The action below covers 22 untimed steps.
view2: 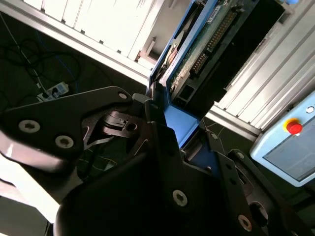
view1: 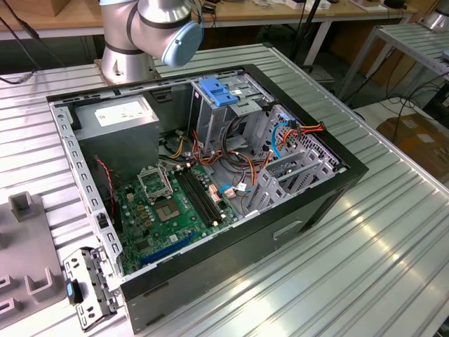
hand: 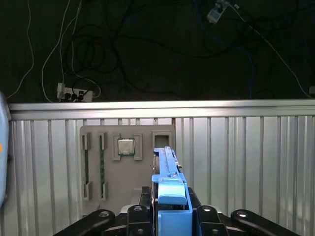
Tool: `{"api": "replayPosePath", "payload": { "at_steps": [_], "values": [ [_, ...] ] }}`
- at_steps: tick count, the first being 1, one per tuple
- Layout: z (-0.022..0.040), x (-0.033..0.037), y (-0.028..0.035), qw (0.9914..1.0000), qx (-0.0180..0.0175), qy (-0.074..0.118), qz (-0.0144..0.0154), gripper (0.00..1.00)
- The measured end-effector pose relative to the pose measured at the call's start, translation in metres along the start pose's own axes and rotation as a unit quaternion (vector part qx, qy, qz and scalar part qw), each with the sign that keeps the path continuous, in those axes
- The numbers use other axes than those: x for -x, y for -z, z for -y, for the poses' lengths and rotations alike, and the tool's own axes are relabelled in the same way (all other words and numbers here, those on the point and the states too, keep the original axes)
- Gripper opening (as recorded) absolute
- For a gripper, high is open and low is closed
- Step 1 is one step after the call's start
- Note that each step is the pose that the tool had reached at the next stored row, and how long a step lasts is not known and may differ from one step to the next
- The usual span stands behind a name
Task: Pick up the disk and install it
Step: 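Pick up the disk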
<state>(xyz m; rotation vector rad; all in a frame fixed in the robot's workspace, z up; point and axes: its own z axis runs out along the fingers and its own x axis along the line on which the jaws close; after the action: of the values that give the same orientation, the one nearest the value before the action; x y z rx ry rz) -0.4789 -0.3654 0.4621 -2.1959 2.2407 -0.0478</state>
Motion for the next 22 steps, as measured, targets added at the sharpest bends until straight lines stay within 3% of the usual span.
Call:
{"api": "replayPosePath", "payload": {
  "at_steps": [4,12,17,22],
  "values": [
    [0.0004,-0.0003,0.0134,1.00000,0.0000,0.000,0.0000,0.37],
    [0.0008,-0.0006,0.0321,1.00000,0.0000,0.000,0.0000,0.37],
    [0.0021,-0.0006,0.0328,1.00000,0.0000,0.000,0.0000,0.37],
    [0.0136,-0.0003,0.0325,1.00000,0.0000,0.000,0.0000,0.37]
  ]
}}
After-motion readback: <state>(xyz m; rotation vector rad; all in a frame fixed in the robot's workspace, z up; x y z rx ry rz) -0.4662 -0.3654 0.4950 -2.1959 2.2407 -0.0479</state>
